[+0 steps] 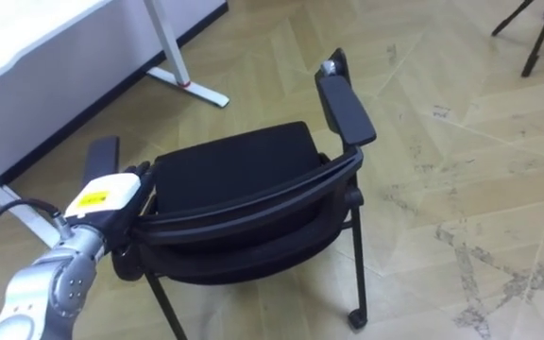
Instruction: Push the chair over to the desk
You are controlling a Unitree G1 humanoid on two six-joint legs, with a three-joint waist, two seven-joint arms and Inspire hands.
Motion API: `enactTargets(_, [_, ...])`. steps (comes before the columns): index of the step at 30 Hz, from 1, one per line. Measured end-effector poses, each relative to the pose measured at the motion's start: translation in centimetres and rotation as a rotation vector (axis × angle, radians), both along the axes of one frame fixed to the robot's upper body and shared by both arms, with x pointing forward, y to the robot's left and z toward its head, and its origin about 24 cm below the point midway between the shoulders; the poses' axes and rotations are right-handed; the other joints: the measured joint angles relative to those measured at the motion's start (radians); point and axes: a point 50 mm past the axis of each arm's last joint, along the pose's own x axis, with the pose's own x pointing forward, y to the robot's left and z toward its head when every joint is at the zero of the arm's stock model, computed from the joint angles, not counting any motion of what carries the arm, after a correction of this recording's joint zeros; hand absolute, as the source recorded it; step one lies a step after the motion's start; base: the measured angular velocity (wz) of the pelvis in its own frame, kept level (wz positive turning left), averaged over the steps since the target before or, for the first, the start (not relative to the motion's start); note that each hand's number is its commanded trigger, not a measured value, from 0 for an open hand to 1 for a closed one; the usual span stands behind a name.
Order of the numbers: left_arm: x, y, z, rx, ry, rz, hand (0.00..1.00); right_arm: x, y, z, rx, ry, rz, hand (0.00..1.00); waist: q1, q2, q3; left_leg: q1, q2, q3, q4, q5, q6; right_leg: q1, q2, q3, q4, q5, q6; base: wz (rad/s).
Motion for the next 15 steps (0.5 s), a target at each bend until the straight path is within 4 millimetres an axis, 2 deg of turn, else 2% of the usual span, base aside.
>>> enactTargets(5, [0.0,0.2,-0.5,0.004,-0.014,0.013,0.0,0.4,-0.3,0.2,-0.002,-0.018,-0.035,0.0,-0.003,-0.005,-0.0008,0.013,-0.001,0.009,-0.007,0.001,0.002,0.005,0.0,0.005,0.0,0.001,0.001,-0.04])
enactTargets(15, [0.4,0.7,-1.9,0.025,-0.037,0.028,0.0,0.5,-0.6,0.3,-0.047,0.001,-0.057,0.0,0.005,0.0,-0.0035,0.035,0.001,0.03,-0.011,0.002,0.003,0.012,0.001,0.026,0.008,0.002,0.001,-0.05])
